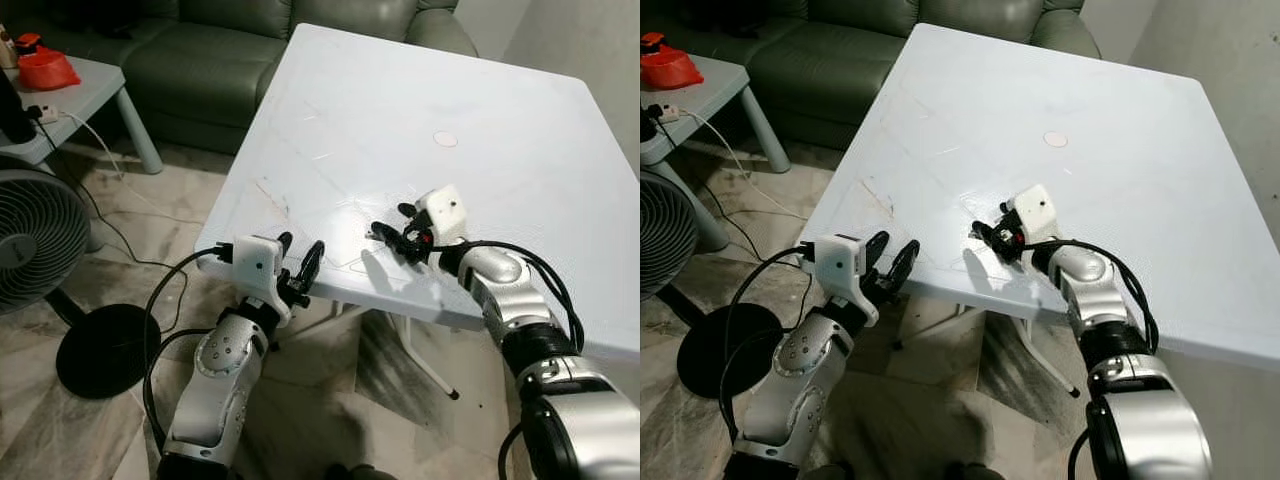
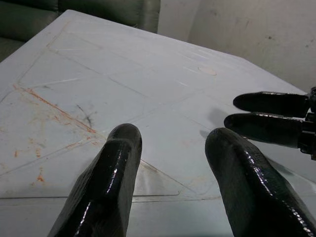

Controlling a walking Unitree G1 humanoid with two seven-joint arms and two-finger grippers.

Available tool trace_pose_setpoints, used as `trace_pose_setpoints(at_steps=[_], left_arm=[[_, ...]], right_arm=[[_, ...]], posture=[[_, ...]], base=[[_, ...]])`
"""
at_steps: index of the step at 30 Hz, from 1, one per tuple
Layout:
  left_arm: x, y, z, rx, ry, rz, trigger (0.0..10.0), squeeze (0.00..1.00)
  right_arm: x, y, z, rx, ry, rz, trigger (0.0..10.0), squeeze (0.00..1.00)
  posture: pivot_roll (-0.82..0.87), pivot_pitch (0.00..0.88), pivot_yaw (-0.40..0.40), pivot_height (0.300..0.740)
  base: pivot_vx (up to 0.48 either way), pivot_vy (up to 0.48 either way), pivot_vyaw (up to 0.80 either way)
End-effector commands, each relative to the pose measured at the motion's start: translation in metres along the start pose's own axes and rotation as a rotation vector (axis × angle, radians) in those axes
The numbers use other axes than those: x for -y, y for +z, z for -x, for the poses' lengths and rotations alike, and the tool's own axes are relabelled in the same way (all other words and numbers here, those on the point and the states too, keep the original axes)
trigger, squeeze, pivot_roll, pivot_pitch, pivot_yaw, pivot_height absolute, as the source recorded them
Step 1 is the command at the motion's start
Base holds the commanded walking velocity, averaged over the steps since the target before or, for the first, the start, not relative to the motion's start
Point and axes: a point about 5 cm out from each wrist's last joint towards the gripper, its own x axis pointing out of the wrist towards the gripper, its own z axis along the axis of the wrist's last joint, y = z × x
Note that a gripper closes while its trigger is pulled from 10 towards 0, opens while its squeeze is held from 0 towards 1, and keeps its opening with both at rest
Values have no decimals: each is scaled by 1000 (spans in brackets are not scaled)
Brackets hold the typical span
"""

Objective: Hang keys on a hook

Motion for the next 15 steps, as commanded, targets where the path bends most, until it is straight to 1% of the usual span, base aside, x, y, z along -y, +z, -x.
trace_pose_setpoints(at_steps=[1,3,8,11,15], left_arm=[[3,0,1,1,-2,6,10000,0],[3,0,1,0,-1,7,10000,0],[2,0,1,1,2,7,10000,0],[2,0,1,1,6,8,10000,0],[2,0,2,-1,8,8,10000,0]], right_arm=[[3,-2,2,-36,12,2,10000,0],[3,-6,2,-66,24,-5,10000,0],[1,-12,4,-103,63,16,10000,0],[-4,-20,5,-139,97,10,10000,0],[-8,-25,5,-147,105,0,10000,0]], posture=[[55,178,-100,740],[55,178,-100,740],[56,182,-101,740],[58,188,-101,740],[57,191,-100,740]], base=[[0,0,0],[0,0,0],[0,0,0],[0,0,0],[0,0,0]])
